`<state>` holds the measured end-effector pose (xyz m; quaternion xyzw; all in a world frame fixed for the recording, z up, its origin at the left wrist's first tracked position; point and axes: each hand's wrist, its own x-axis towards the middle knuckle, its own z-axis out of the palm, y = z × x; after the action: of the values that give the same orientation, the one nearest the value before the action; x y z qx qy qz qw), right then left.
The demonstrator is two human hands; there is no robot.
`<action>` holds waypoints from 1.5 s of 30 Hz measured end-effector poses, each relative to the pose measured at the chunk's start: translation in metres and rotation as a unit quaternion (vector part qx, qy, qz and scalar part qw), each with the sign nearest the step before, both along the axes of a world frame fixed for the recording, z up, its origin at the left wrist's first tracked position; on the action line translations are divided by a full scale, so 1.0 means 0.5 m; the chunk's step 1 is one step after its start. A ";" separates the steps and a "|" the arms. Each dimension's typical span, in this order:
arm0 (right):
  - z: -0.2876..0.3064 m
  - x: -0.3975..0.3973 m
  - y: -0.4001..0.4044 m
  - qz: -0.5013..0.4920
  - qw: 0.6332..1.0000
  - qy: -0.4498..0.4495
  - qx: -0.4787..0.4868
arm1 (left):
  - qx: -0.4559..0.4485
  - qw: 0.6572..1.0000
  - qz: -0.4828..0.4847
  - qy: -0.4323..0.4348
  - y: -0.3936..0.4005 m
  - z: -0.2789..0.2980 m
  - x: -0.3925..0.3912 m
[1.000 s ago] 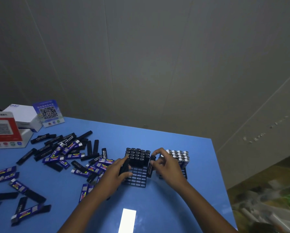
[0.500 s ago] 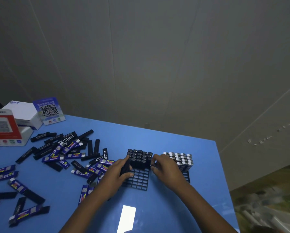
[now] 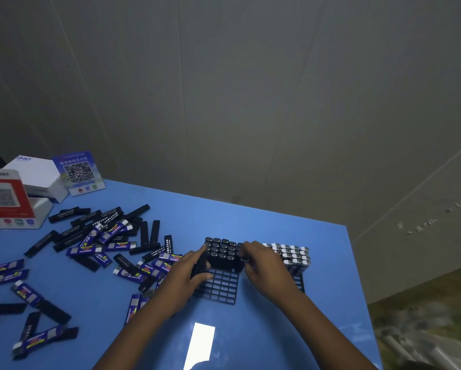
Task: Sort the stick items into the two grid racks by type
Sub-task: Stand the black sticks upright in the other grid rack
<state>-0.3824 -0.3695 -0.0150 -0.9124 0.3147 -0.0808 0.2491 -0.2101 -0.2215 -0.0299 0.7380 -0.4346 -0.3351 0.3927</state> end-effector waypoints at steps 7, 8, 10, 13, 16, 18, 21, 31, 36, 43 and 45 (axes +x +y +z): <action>-0.004 0.017 0.000 0.006 1.000 -0.003 -0.009 | 0.000 1.000 0.003 0.004 0.000 -0.001 0.002; -0.005 0.017 -0.001 0.009 1.000 0.003 -0.016 | 0.001 1.000 0.003 0.005 0.001 0.000 0.002; -0.011 0.017 -0.002 0.014 0.999 0.015 -0.024 | 0.003 1.000 0.004 0.006 0.003 0.003 0.003; -0.014 0.017 -0.002 0.015 0.999 0.017 -0.029 | 0.003 1.000 0.003 0.006 0.004 0.006 0.002; -0.007 0.020 0.000 0.025 0.998 0.021 -0.045 | 0.000 1.000 0.003 -0.004 0.004 0.009 0.002; 0.004 0.021 0.001 0.023 0.999 0.017 -0.043 | -0.002 1.000 0.005 -0.005 0.004 0.013 0.000; 0.028 0.025 0.013 -0.018 0.999 -0.045 0.024 | -0.011 1.000 -0.006 -0.012 0.003 0.015 -0.007; 0.088 0.018 0.087 -0.117 0.921 -0.176 0.326 | -0.026 0.998 -0.031 -0.050 0.007 0.024 -0.057; 0.089 0.007 0.101 -0.138 0.907 -0.185 0.352 | -0.049 0.996 -0.042 -0.063 0.022 0.025 -0.078; 0.088 -0.016 0.115 -0.164 0.884 -0.201 0.390 | -0.033 0.996 -0.054 -0.063 0.035 0.024 -0.102; 0.087 -0.025 0.115 -0.178 0.882 -0.201 0.386 | -0.019 0.996 -0.056 -0.060 0.036 0.023 -0.107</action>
<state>-0.3948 -0.3122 0.0286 -0.6367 0.4215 -0.1772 0.6210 -0.2638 -0.2035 -0.0183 0.7234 -0.5045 -0.3033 0.3609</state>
